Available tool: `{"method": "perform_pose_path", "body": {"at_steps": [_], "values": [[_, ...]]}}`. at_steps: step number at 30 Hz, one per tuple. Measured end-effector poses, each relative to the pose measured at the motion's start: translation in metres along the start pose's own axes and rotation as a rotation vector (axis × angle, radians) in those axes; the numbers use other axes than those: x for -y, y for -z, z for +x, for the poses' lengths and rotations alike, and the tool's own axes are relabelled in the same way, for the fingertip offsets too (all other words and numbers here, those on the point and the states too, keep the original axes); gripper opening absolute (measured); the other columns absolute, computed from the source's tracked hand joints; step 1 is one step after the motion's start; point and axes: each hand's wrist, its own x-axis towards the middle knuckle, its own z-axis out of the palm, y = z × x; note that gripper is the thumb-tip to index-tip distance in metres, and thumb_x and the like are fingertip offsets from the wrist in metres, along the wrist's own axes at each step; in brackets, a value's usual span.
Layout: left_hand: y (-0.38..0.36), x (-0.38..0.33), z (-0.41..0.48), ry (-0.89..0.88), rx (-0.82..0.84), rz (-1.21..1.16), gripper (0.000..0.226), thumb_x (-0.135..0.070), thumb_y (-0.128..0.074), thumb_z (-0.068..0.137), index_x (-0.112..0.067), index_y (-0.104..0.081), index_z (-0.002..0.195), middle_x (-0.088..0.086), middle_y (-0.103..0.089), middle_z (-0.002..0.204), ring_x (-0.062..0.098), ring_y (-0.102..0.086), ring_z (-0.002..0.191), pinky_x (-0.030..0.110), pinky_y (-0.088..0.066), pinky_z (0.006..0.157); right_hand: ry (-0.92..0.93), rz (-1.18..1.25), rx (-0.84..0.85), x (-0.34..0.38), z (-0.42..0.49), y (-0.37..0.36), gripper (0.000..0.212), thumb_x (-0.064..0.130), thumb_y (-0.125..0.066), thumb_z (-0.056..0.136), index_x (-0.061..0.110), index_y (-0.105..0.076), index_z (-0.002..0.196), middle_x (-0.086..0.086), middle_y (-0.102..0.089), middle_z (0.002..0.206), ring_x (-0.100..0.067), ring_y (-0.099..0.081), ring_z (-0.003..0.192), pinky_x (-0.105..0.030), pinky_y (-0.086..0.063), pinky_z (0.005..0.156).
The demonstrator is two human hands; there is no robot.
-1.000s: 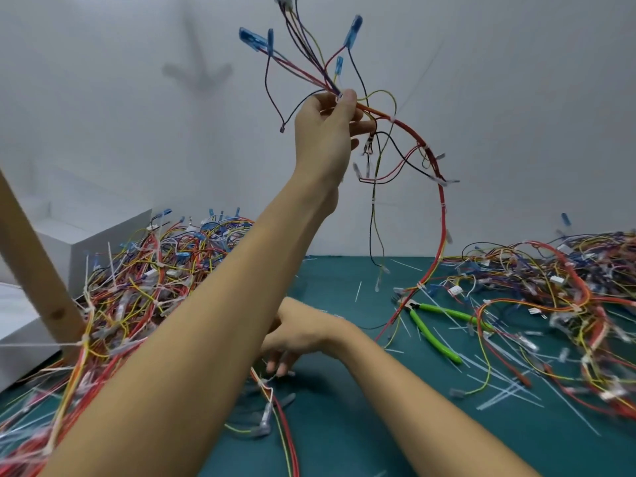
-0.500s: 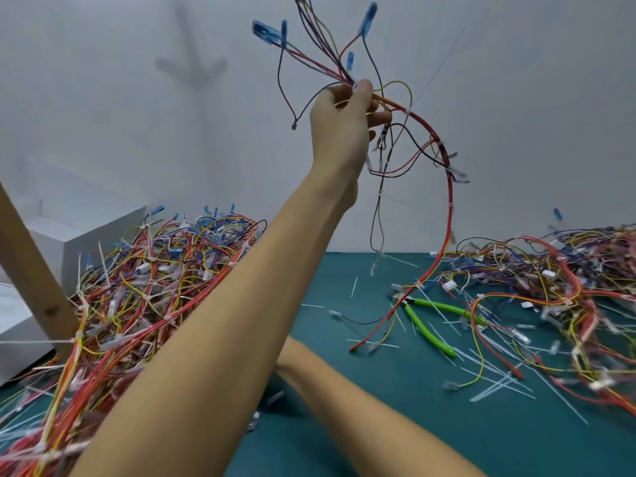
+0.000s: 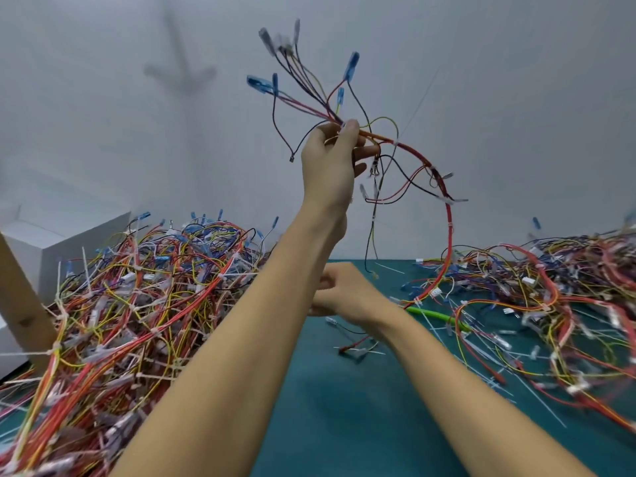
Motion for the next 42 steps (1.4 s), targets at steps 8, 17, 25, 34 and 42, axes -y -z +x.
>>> {"method": "perform_pose_path", "body": {"at_steps": [8,17,25,34,42], "values": [[0.021,0.023,-0.008,-0.010,-0.109,-0.132,0.006,-0.023,-0.061,0.096,-0.019,-0.057,0.093,-0.009,-0.065,0.079,0.010,-0.065,0.080,0.027,-0.048,0.073,0.189,0.204,-0.329,0.051,-0.042,0.058,0.015,-0.005,-0.064,0.091,-0.007,-0.067,0.105,-0.023,-0.074,0.094,-0.025,-0.075,0.083,-0.029,-0.062,0.079],[0.016,0.056,-0.033,0.060,-0.119,-0.108,0.007,-0.023,-0.068,0.091,-0.021,-0.061,0.093,-0.011,-0.067,0.080,0.005,-0.063,0.078,0.028,-0.047,0.080,0.278,0.196,-0.499,0.050,-0.050,0.073,0.010,0.003,-0.062,0.095,0.000,-0.071,0.098,-0.015,-0.076,0.084,-0.027,-0.076,0.078,-0.025,-0.061,0.069],[0.015,0.060,-0.037,0.067,-0.123,-0.102,0.006,-0.023,-0.068,0.092,-0.020,-0.062,0.093,-0.008,-0.066,0.081,0.008,-0.062,0.080,0.028,-0.046,0.081,0.341,0.346,-0.477,0.058,-0.054,0.073,0.020,0.014,-0.056,0.099,0.010,-0.075,0.095,-0.014,-0.077,0.088,-0.029,-0.076,0.082,-0.026,-0.060,0.067],[0.022,0.059,-0.030,0.072,0.011,0.020,0.011,-0.011,-0.069,0.088,-0.011,-0.059,0.094,0.000,-0.068,0.096,0.011,-0.064,0.090,0.031,-0.052,0.091,0.359,-0.045,-0.666,0.063,-0.042,0.080,0.028,0.012,-0.064,0.094,0.019,-0.067,0.121,0.004,-0.071,0.116,-0.005,-0.065,0.110,-0.030,-0.053,0.099],[0.028,0.022,-0.028,-0.113,0.143,0.204,0.012,-0.008,-0.066,0.091,0.002,-0.062,0.094,0.020,-0.067,0.093,0.036,-0.071,0.091,0.039,-0.059,0.082,0.356,-0.402,-0.724,0.074,-0.048,0.078,0.014,0.027,-0.064,0.094,0.030,-0.075,0.103,0.014,-0.072,0.095,-0.013,-0.061,0.107,-0.033,-0.050,0.089]]}}
